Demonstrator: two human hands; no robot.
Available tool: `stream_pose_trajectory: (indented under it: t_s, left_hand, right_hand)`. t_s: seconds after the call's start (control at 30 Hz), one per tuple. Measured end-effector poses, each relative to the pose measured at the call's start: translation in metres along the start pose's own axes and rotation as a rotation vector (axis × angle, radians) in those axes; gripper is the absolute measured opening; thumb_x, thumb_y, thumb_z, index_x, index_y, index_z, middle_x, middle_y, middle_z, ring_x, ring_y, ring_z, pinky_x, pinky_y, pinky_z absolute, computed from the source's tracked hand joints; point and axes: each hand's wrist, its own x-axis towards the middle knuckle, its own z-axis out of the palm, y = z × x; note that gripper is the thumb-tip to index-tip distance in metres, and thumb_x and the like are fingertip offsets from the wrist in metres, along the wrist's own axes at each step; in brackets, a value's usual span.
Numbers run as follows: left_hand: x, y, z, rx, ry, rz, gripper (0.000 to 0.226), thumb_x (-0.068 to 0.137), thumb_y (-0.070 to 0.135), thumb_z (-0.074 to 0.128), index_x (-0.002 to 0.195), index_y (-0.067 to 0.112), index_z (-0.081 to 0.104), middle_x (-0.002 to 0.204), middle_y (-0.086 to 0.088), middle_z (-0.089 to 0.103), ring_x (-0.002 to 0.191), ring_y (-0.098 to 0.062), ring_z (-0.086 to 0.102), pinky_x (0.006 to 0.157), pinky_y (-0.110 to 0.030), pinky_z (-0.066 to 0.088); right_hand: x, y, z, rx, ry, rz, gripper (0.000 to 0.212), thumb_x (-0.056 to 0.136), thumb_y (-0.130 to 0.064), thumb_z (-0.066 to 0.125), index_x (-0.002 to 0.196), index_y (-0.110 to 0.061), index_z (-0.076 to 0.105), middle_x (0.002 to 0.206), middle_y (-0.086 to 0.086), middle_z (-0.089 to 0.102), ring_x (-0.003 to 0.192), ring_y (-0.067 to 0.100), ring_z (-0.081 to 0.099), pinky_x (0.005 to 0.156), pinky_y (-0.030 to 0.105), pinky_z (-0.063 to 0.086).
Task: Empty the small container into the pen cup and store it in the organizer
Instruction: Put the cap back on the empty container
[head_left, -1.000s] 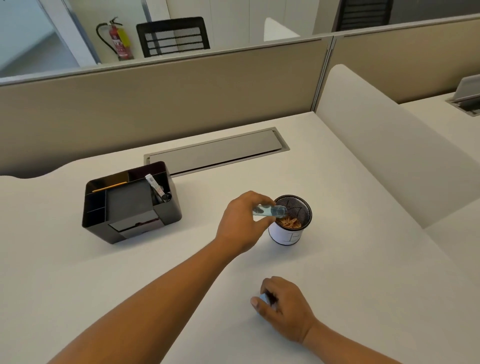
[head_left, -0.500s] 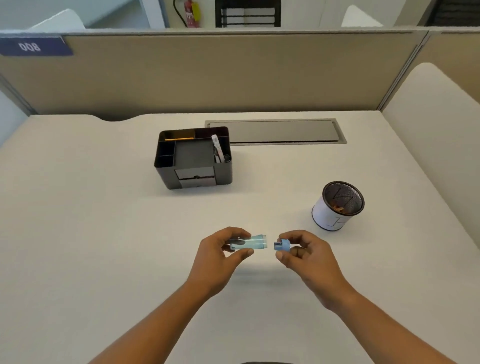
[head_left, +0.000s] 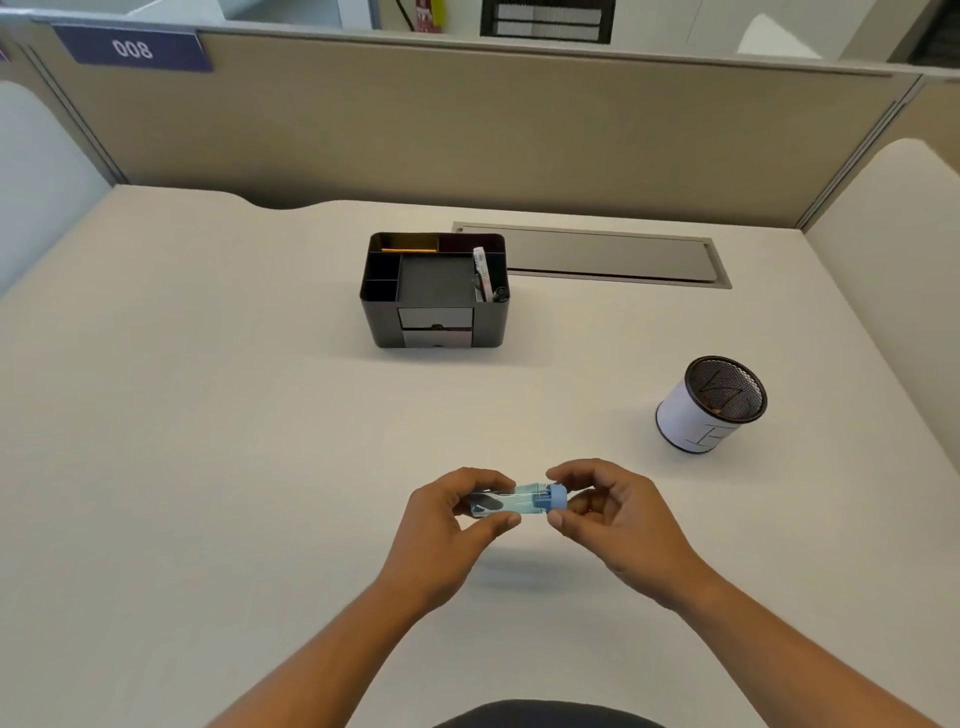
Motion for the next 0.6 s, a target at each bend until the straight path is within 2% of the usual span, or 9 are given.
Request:
stream_pose_trajectory:
  t_s: [0.1,0.33,0.6]
  left_hand:
    - [-0.002,0.001,-0.001,0.008,-0.023,0.005,0.024,0.077,0.025,0.079,0.095,0.037,0.070,0.093,0.023,0.071,0.091,-0.006,0.065,0.079,-0.013,0.050]
    - [0.000,0.004,0.000,0.009,-0.042,-0.027,0.023,0.075,0.028,0.080,0.094,0.039,0.071,0.091,0.021,0.072,0.090,-0.004,0.065,0.074,-0.009,0.049]
    - [0.004,0.012,-0.004,-0.005,-0.106,-0.004,0.021,0.076,0.032,0.078,0.091,0.043,0.069,0.093,0.032,0.069,0.090,0.003,0.065,0.071,-0.006,0.047]
  right_hand:
    - [-0.002,-0.002,0.001,-0.046,-0.013,-0.034,0.030,0.079,-0.006,0.082,0.098,-0.028,0.074,0.093,-0.007,0.075,0.072,0.007,0.067,0.065,0.021,0.057]
    - [-0.001,-0.003,-0.002,-0.095,-0.010,-0.065,0.034,0.078,-0.004,0.082,0.100,-0.030,0.075,0.098,-0.008,0.076,0.087,0.017,0.072,0.069,0.023,0.059]
    - [-0.001,-0.004,-0.005,-0.024,-0.002,-0.075,0.032,0.075,-0.002,0.084,0.100,-0.021,0.078,0.093,-0.001,0.077,0.080,0.014,0.072,0.067,0.021,0.058]
